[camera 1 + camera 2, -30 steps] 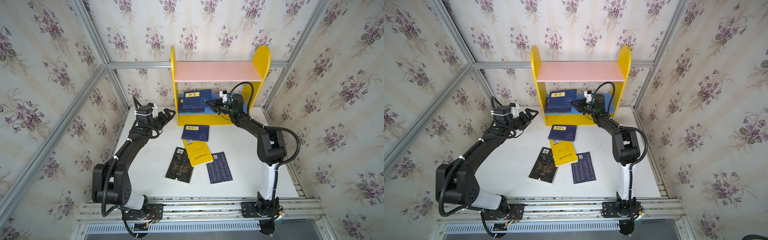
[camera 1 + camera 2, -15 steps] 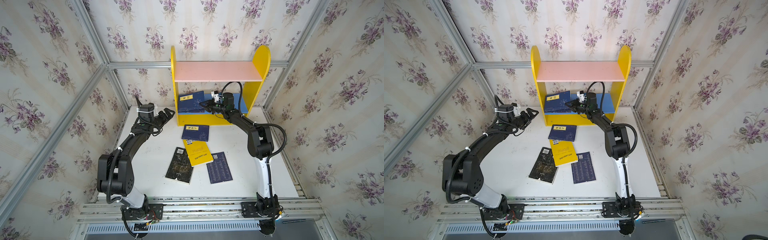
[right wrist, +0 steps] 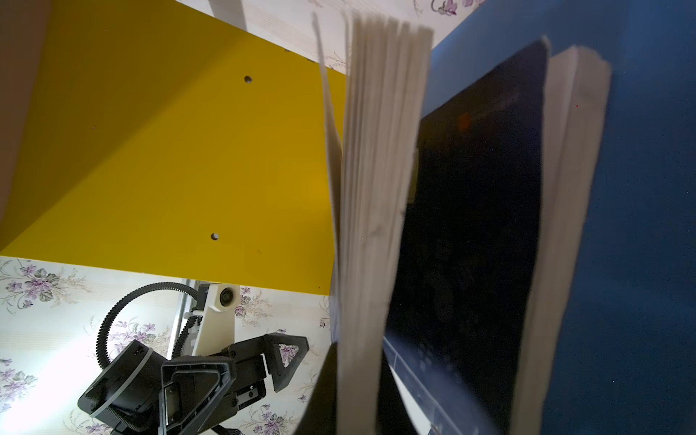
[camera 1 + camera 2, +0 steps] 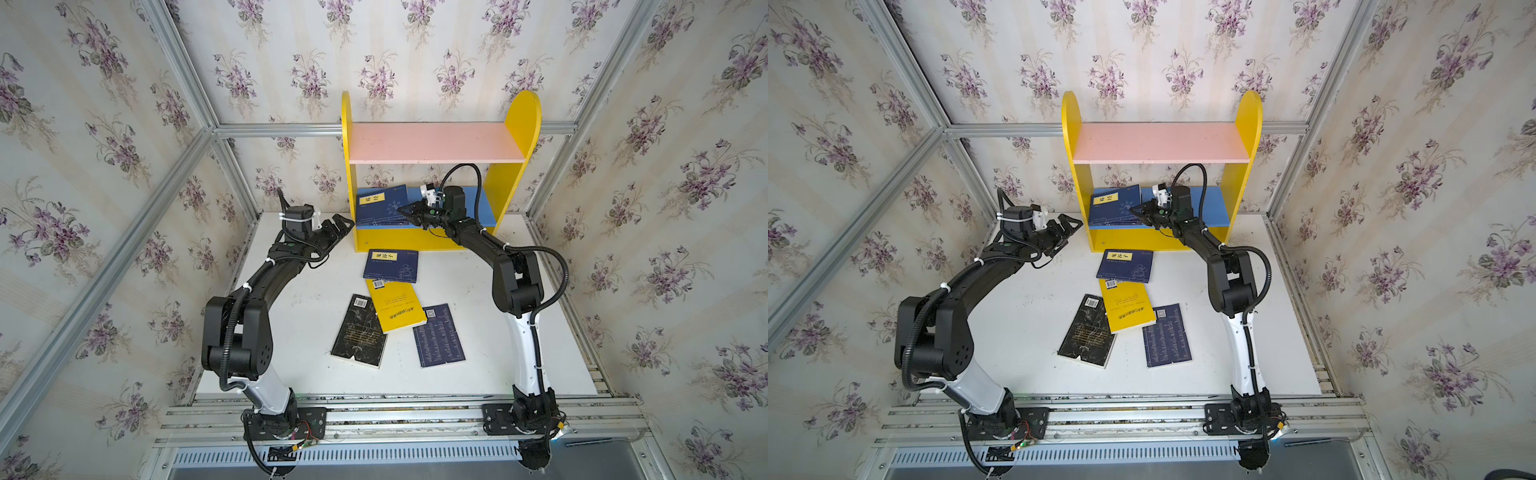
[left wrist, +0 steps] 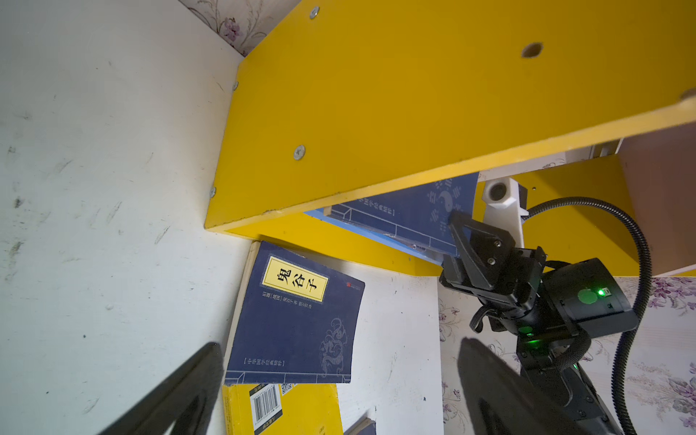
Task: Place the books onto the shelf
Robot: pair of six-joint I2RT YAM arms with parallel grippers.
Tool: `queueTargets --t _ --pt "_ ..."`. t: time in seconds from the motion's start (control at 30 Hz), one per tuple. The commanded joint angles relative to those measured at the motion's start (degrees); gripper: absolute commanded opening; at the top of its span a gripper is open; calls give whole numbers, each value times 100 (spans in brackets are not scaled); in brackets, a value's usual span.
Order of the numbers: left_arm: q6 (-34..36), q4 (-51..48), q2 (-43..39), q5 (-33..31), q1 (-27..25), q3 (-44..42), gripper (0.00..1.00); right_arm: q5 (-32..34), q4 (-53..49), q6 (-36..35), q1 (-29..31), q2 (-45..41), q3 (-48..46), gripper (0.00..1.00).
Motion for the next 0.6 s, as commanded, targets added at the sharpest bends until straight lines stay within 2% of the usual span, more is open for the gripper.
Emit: queueTargets --t 0.0,0.57 --pt "-54 171 55 55 -17 70 99 -86 222 93 2 17 165 6" --pt "-183 194 484 28 -94 491 99 -174 97 180 -15 248 483 6"
